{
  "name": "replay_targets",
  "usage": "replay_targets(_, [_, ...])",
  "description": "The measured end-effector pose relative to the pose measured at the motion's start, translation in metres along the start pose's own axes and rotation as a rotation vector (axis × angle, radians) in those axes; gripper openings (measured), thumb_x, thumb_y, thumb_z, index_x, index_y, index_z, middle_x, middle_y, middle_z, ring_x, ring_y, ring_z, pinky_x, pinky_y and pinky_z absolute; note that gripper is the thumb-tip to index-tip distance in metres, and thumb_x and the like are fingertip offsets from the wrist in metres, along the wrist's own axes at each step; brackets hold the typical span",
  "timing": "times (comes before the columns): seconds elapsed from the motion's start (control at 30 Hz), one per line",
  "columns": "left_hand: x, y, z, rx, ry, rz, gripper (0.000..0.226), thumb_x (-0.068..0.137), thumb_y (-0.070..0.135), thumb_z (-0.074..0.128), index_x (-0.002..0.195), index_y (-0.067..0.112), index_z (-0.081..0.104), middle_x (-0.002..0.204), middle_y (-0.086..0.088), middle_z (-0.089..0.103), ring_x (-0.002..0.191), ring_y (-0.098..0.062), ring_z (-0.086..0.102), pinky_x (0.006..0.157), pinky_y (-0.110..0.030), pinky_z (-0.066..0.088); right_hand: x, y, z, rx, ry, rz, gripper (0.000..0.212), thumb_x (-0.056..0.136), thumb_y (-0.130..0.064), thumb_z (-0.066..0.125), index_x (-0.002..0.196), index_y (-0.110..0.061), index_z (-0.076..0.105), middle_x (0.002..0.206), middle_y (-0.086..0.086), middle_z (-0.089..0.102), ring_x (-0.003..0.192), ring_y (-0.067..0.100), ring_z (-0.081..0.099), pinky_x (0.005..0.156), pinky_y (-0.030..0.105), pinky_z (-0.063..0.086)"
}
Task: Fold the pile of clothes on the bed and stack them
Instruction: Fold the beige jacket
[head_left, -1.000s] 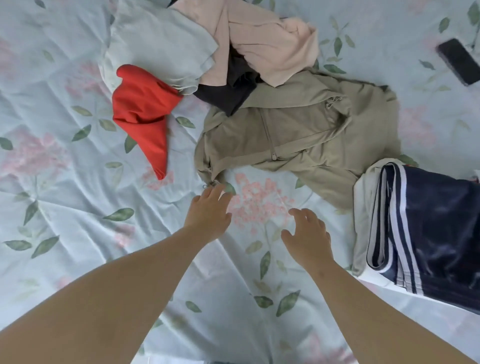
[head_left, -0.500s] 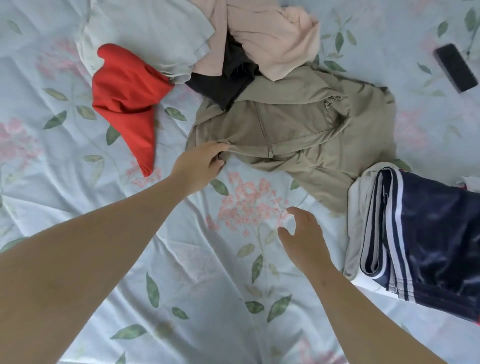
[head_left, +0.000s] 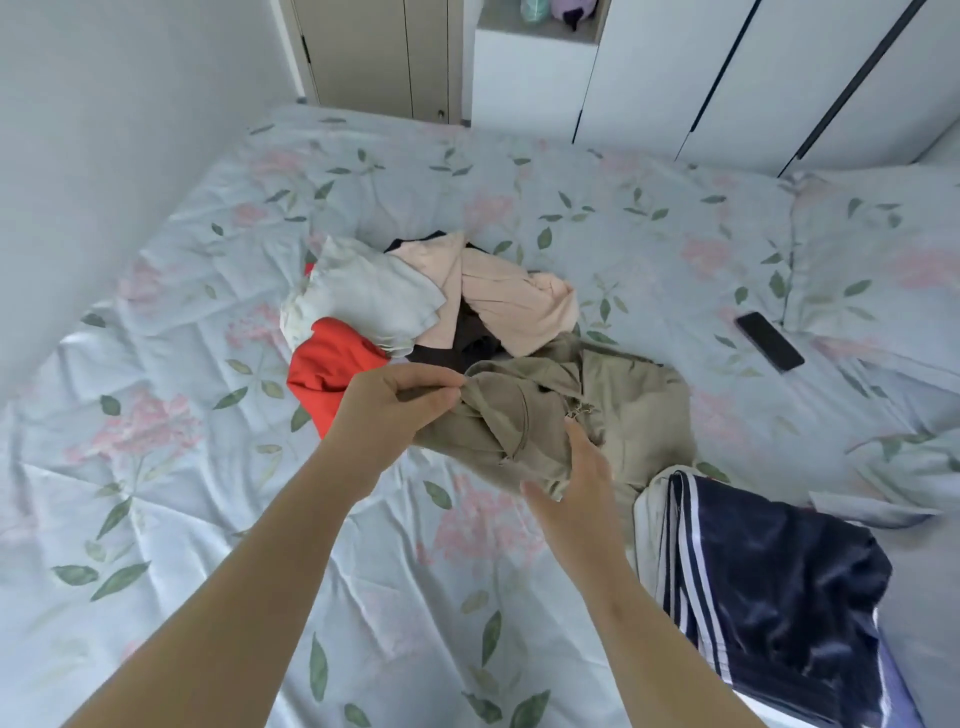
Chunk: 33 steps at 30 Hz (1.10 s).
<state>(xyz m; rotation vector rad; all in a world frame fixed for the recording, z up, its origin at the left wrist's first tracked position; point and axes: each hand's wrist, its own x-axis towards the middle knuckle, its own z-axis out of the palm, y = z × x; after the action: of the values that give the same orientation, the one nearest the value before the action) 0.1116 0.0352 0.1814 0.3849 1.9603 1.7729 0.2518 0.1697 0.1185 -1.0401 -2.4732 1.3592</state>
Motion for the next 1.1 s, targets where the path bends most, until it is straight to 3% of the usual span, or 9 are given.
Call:
replay_targets(0.17, [-0.041, 0.049, 0.001, -0.119, -0.061, -0.018, 0.022, 0.081, 0.004, 0.067, 0.075, 0.022, 0.077, 0.080, 0.000, 0.074, 0.075, -0.008, 0.068, 0.067, -0.015, 0.052, -0.023, -0.033, -0.020, 0.001, 0.013, -0.107, 0.071, 0.080, -0.013, 0.064, 0.143, -0.030, 0.035, 0.139, -0.004, 0.039, 0.127, 0.016, 0.038, 0.105, 0.037, 0.036])
replay_targets(0.33, [-0.064, 0.071, 0.000, -0.077, -0.086, -0.028, 0.021, 0.080, 0.004, 0.069, 0.071, 0.021, 0.078, 0.082, -0.001, 0.075, 0.076, -0.009, 0.069, 0.066, -0.015, 0.053, -0.034, -0.043, -0.038, -0.082, -0.058, -0.170, 0.039, 0.083, -0.004, 0.049, 0.110, -0.028, 0.066, 0.108, -0.009, 0.064, 0.103, 0.013, 0.055, 0.088, 0.035, 0.046])
replay_targets(0.43, [-0.071, 0.070, -0.007, -0.097, -0.011, -0.050, 0.021, 0.080, 0.005, 0.069, 0.068, 0.021, 0.078, 0.078, 0.000, 0.074, 0.074, -0.008, 0.069, 0.064, -0.016, 0.053, -0.038, -0.041, -0.052, -0.074, -0.160, -0.158, 0.028, 0.090, -0.013, 0.049, 0.090, -0.038, 0.062, 0.086, -0.013, 0.063, 0.083, 0.011, 0.057, 0.077, 0.031, 0.046])
replay_targets(0.57, [-0.079, 0.057, -0.013, -0.107, 0.106, -0.065, 0.018, 0.079, 0.003, 0.070, 0.070, 0.018, 0.075, 0.078, 0.000, 0.073, 0.081, -0.015, 0.065, 0.082, -0.028, 0.051, -0.047, -0.032, -0.059, -0.072, -0.219, -0.170, 0.031, 0.093, -0.021, 0.051, 0.078, -0.048, 0.053, 0.078, -0.022, 0.061, 0.075, -0.005, 0.054, 0.064, 0.012, 0.038])
replay_targets(0.73, [-0.090, 0.030, -0.015, 0.000, 0.174, -0.103, 0.017, 0.083, 0.006, 0.069, 0.071, 0.018, 0.071, 0.077, 0.000, 0.068, 0.080, -0.016, 0.060, 0.080, -0.028, 0.049, -0.051, -0.026, -0.059, 0.042, -0.121, -0.152, 0.018, 0.091, -0.022, 0.056, 0.074, -0.020, 0.057, 0.061, -0.009, 0.050, 0.061, 0.008, 0.045, 0.058, 0.019, 0.035])
replay_targets(0.83, [-0.096, 0.018, -0.020, 0.128, 0.216, -0.098, 0.012, 0.090, 0.016, 0.061, 0.081, 0.015, 0.068, 0.082, 0.000, 0.065, 0.080, -0.015, 0.057, 0.071, -0.021, 0.045, -0.052, -0.041, -0.064, 0.075, -0.003, -0.195, 0.033, 0.089, -0.031, 0.062, 0.067, -0.013, 0.045, 0.058, -0.007, 0.035, 0.054, 0.004, 0.034, 0.054, 0.017, 0.031])
replay_targets(0.9, [-0.100, 0.015, -0.021, 0.146, 0.228, -0.098, 0.019, 0.094, 0.024, 0.056, 0.084, 0.014, 0.068, 0.081, 0.000, 0.063, 0.078, -0.015, 0.055, 0.068, -0.022, 0.043, -0.053, -0.058, -0.071, 0.122, 0.070, -0.269, 0.035, 0.086, -0.029, 0.067, 0.064, -0.009, 0.047, 0.054, -0.009, 0.035, 0.051, 0.004, 0.035, 0.052, 0.015, 0.032])
replay_targets(1.0, [-0.102, 0.022, -0.018, 0.061, 0.264, -0.079, 0.032, 0.096, 0.033, 0.052, 0.081, 0.011, 0.070, 0.078, -0.002, 0.062, 0.077, -0.014, 0.054, 0.069, -0.023, 0.041, -0.057, -0.080, -0.085, 0.277, 0.125, -0.316, 0.031, 0.082, -0.027, 0.071, 0.067, -0.003, 0.058, 0.050, -0.013, 0.043, 0.051, 0.002, 0.038, 0.052, 0.012, 0.033])
replay_targets(1.1, [-0.104, 0.046, -0.019, -0.163, 0.291, -0.048, 0.039, 0.095, 0.037, 0.052, 0.065, 0.023, 0.072, 0.070, 0.007, 0.067, 0.071, -0.007, 0.058, 0.069, -0.022, 0.044, -0.064, -0.099, -0.101, 0.406, 0.125, -0.354, 0.022, 0.080, -0.027, 0.072, 0.065, -0.013, 0.063, 0.057, -0.005, 0.050, 0.055, 0.004, 0.042, 0.054, 0.014, 0.037])
